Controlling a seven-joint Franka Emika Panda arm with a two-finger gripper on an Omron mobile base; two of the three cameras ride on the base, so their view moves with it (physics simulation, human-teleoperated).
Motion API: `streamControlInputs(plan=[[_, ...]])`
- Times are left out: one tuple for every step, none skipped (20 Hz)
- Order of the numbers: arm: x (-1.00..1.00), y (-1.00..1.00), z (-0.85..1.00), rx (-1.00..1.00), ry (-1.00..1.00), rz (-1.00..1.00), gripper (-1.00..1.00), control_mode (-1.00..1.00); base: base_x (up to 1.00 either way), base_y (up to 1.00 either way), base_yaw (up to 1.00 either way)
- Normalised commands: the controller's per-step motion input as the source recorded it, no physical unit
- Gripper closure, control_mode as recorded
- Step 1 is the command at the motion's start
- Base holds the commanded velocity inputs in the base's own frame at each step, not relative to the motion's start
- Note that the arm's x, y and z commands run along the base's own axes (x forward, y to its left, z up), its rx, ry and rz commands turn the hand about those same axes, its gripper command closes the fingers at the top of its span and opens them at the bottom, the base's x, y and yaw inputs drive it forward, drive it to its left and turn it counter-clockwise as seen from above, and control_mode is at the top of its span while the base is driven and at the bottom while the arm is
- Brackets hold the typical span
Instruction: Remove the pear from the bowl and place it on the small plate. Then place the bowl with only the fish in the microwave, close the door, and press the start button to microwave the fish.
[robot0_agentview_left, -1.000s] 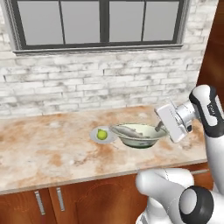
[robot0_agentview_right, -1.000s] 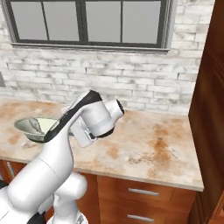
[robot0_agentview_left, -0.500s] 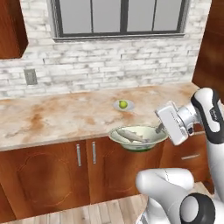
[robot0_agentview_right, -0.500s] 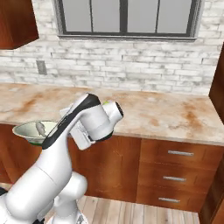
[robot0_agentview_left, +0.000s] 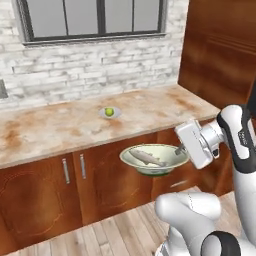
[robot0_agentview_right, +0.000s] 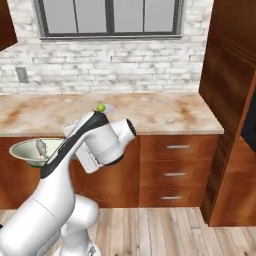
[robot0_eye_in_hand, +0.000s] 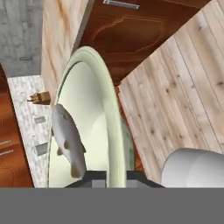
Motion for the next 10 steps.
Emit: streamControlInputs(plan=[[0.0, 0.0, 0.0, 0.0, 0.0, 0.0, 1.0, 1.0, -0.49, -0.94, -0.58], [0.0, 0.0, 0.0, 0.0, 0.0, 0.0, 1.0, 1.0, -0.37, -1.0, -0.59], [0.0, 0.0, 0.0, 0.0, 0.0, 0.0, 1.0, 1.0, -0.26, -1.0, -0.58], [0.0, 0.0, 0.0, 0.0, 0.0, 0.0, 1.0, 1.0, -0.23, -1.0, -0.56], [0.0, 0.0, 0.0, 0.0, 0.0, 0.0, 1.0, 1.0, -0.19, -1.0, -0.53], [0.0, 0.0, 0.0, 0.0, 0.0, 0.0, 1.0, 1.0, -0.21, -1.0, -0.51], [0.0, 0.0, 0.0, 0.0, 0.0, 0.0, 1.0, 1.0, -0.21, -1.0, -0.51], [0.0, 0.0, 0.0, 0.0, 0.0, 0.0, 1.0, 1.0, -0.16, -1.0, -0.53], [0.0, 0.0, 0.0, 0.0, 0.0, 0.0, 1.0, 1.0, -0.16, -1.0, -0.51], [0.0, 0.0, 0.0, 0.0, 0.0, 0.0, 1.0, 1.0, -0.19, -1.0, -0.53]])
